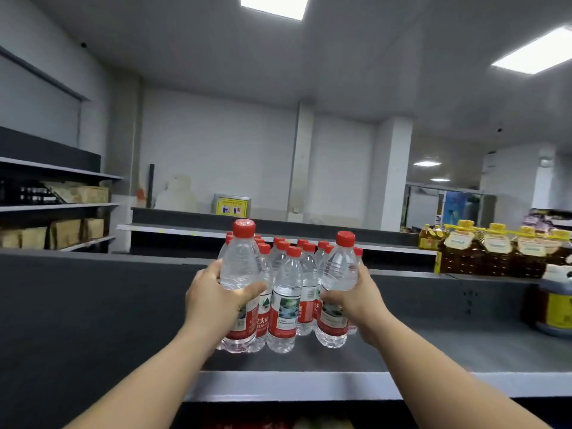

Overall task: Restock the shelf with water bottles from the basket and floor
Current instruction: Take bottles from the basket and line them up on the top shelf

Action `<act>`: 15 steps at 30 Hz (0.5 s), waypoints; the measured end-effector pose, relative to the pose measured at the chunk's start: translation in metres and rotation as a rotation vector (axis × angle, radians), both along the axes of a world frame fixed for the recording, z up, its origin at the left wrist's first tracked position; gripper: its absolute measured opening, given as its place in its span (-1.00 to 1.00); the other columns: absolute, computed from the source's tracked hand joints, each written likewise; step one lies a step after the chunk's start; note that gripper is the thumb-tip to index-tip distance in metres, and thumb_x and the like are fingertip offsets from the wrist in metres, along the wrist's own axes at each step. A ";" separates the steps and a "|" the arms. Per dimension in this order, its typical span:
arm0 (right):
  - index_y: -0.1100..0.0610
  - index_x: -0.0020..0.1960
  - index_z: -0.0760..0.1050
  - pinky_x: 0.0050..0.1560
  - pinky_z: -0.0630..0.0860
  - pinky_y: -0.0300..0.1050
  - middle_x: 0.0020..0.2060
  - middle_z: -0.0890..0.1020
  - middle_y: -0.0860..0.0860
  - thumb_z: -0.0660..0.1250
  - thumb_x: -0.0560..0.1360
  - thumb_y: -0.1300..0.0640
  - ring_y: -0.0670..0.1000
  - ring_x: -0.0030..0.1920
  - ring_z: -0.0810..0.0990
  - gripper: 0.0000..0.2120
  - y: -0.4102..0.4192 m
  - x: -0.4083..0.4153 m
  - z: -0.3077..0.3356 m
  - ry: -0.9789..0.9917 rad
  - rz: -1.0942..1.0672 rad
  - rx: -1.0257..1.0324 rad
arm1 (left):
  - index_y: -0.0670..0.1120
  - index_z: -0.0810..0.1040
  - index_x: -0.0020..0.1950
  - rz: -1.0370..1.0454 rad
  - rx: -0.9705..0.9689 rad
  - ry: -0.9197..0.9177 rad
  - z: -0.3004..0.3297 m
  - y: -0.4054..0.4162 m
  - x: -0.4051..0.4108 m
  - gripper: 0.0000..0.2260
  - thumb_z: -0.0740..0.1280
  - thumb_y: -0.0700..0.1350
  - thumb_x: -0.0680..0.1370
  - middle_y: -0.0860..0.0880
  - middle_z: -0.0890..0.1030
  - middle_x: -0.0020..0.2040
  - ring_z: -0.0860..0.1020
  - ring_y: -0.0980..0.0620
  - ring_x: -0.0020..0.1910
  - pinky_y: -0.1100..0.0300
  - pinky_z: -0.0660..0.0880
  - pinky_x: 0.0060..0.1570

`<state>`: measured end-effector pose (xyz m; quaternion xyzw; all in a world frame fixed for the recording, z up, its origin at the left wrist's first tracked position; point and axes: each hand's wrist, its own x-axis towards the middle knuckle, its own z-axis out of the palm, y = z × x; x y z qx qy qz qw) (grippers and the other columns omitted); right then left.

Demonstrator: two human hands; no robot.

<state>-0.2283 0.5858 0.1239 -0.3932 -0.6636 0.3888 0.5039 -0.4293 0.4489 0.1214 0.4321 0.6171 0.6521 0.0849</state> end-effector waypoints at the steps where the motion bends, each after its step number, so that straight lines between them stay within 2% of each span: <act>1: -0.04 0.14 0.41 -0.16 0.60 -0.04 -0.06 0.66 -0.01 0.56 0.26 0.30 0.03 -0.07 0.67 -0.42 0.010 -0.004 -0.005 -0.004 0.006 -0.018 | 0.02 0.55 0.21 0.017 -0.016 0.002 -0.004 0.006 -0.004 -0.42 0.59 0.10 0.25 -0.02 0.60 0.11 0.58 -0.08 0.08 -0.14 0.55 0.10; 3: -0.01 0.16 0.40 -0.27 0.55 -0.14 -0.09 0.66 -0.03 0.56 0.27 0.29 -0.01 -0.11 0.67 -0.42 0.028 -0.013 -0.015 -0.017 0.014 -0.044 | 0.04 0.54 0.21 0.043 -0.048 0.002 -0.013 0.017 -0.011 -0.43 0.59 0.10 0.26 -0.02 0.61 0.10 0.58 -0.07 0.08 -0.12 0.54 0.10; 7: -0.02 0.22 0.35 -0.15 0.56 -0.07 0.00 0.64 0.02 0.57 0.29 0.29 0.02 -0.05 0.64 -0.37 0.057 -0.029 -0.032 -0.075 0.036 -0.077 | 0.08 0.56 0.12 0.075 -0.107 -0.006 -0.027 0.032 -0.022 -0.53 0.59 0.08 0.26 0.02 0.63 0.04 0.59 -0.02 0.03 -0.09 0.56 0.06; 10: -0.02 0.24 0.32 -0.22 0.56 -0.08 0.02 0.64 0.05 0.57 0.30 0.28 0.02 -0.10 0.66 -0.35 0.070 -0.038 -0.041 -0.109 0.052 -0.099 | 0.09 0.57 0.14 0.108 -0.144 -0.001 -0.035 0.039 -0.027 -0.51 0.59 0.11 0.25 0.03 0.63 0.03 0.58 0.01 0.02 -0.06 0.55 0.06; 15: 0.02 0.26 0.37 -0.33 0.56 -0.15 -0.06 0.70 0.01 0.56 0.32 0.28 -0.03 -0.23 0.72 -0.39 0.085 -0.044 -0.045 -0.104 0.068 -0.135 | 0.09 0.56 0.15 0.123 -0.155 -0.034 -0.044 0.048 -0.035 -0.51 0.59 0.07 0.27 0.02 0.63 0.04 0.59 0.00 0.01 -0.03 0.56 0.03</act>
